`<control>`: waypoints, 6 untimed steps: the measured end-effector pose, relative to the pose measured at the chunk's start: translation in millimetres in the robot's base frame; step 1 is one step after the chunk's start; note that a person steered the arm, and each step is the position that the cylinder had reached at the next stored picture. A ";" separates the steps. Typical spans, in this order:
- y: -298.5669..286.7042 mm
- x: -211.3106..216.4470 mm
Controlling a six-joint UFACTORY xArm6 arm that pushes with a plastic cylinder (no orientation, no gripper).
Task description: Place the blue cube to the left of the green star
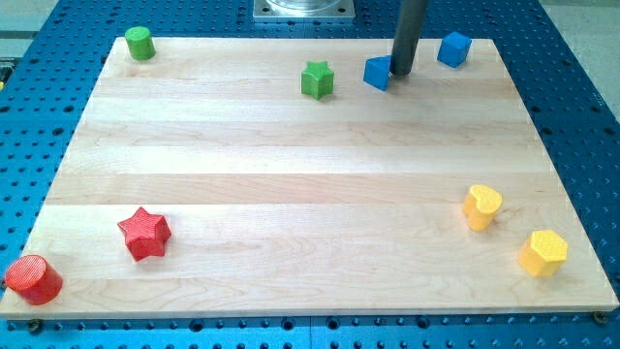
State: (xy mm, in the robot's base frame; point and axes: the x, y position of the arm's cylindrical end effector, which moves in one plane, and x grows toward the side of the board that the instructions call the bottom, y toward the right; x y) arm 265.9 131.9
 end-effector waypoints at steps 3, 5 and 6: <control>-20.7 53.1; 23.0 65.7; 102.0 23.4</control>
State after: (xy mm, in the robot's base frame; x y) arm 289.2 233.9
